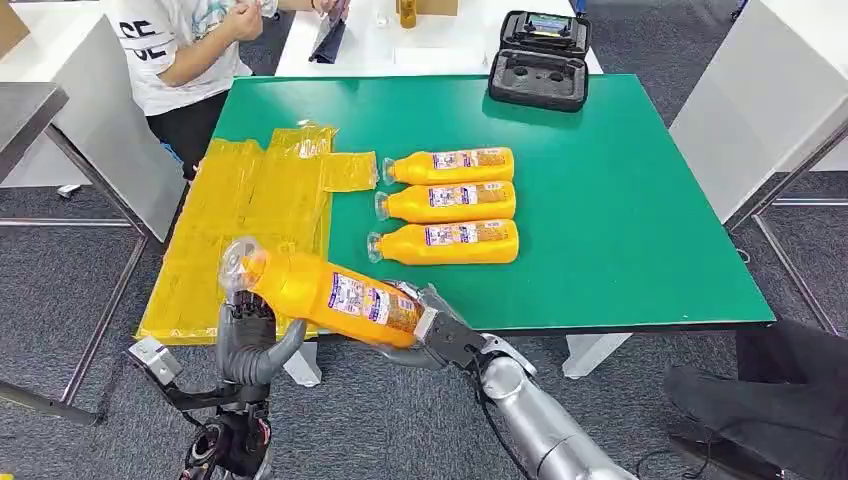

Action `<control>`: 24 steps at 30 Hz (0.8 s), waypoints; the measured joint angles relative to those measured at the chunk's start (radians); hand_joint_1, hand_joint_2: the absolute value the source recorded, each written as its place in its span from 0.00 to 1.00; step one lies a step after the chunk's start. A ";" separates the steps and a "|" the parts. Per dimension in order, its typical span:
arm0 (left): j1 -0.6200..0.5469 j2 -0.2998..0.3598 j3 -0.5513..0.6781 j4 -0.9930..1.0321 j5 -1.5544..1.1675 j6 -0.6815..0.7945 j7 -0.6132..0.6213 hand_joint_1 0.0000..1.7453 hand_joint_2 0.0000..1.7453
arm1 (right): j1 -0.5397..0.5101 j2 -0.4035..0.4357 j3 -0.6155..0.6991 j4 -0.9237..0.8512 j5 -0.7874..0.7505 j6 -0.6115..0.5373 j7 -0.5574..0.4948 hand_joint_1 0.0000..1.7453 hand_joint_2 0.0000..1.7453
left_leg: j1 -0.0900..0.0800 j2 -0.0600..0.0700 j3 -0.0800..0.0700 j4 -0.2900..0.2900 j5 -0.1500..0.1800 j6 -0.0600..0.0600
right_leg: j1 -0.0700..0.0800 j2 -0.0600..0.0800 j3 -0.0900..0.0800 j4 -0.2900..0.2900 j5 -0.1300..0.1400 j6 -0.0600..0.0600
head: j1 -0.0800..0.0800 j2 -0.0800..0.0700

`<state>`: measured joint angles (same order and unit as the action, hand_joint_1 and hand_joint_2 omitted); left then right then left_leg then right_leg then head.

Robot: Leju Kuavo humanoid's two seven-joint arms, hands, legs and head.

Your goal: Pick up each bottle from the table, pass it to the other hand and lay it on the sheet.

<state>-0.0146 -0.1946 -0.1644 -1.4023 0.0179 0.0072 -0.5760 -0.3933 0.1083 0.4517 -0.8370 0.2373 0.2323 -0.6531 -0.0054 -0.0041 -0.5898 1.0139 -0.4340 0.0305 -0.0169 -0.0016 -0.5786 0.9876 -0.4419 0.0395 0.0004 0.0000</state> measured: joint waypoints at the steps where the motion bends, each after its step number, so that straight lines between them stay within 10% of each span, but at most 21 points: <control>1: -0.002 0.000 -0.003 0.003 0.000 0.000 0.000 0.00 1.00 | 0.002 0.001 -0.003 0.000 -0.001 0.001 -0.001 1.00 1.00 | 0.000 0.000 0.000 0.000 0.000 0.000 | 0.000 0.000 0.000 0.000 0.000 0.000 | 0.000 0.000; 24: -0.050 0.008 -0.083 0.125 -0.012 -0.130 0.034 0.00 1.00 | 0.021 0.031 -0.030 0.021 0.019 0.021 0.006 1.00 1.00 | 0.000 0.000 0.000 0.000 0.000 0.000 | 0.000 0.000 0.000 0.000 0.000 0.000 | 0.000 0.000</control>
<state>-0.0642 -0.1865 -0.2472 -1.2776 0.0061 -0.1228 -0.5425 -0.3722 0.1392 0.4219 -0.8164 0.2559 0.2529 -0.6470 -0.0053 -0.0040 -0.5897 1.0139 -0.4339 0.0305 -0.0168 -0.0015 -0.5787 0.9876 -0.4419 0.0395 0.0004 0.0000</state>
